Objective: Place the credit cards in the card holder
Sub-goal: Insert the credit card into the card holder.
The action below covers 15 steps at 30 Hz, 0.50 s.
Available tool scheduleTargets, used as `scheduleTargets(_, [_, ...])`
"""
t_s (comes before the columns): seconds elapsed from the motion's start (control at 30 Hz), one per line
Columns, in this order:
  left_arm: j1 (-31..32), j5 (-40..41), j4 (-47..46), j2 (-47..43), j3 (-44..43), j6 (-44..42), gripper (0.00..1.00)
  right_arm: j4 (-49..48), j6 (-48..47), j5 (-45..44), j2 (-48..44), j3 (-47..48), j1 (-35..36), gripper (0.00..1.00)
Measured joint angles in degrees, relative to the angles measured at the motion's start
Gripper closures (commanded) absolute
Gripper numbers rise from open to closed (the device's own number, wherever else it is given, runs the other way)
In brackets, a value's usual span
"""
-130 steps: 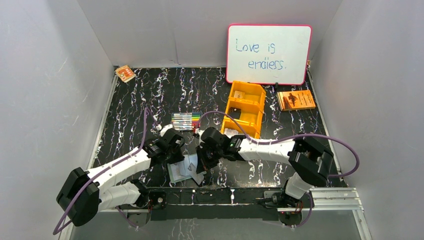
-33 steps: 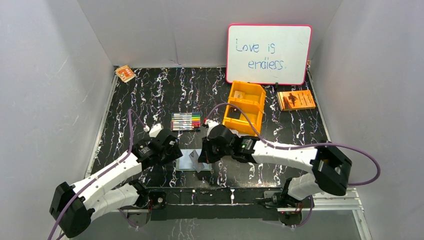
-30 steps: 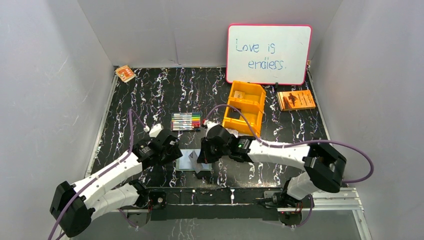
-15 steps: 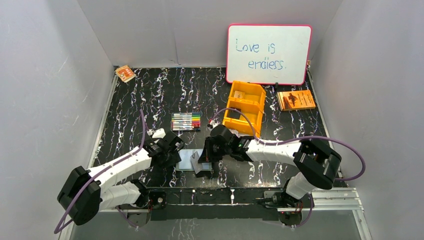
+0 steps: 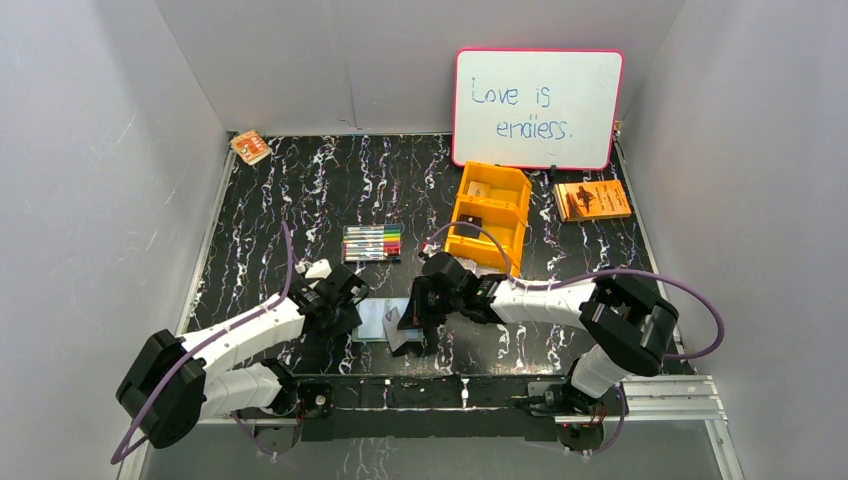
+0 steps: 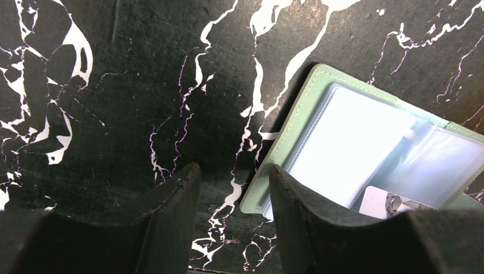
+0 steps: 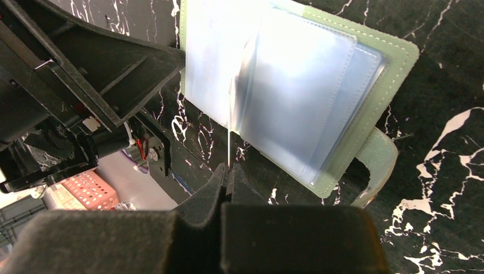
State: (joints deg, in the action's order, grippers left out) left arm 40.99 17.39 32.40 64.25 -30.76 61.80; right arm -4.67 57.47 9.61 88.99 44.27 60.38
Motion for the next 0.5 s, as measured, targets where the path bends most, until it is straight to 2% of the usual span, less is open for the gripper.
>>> scheduleTargets(0.5, [0.0,-0.1,-0.3,-0.4,0.3,0.0,0.56,-2.4,2.0,1.6,1.2,-1.4,-0.7,1.0])
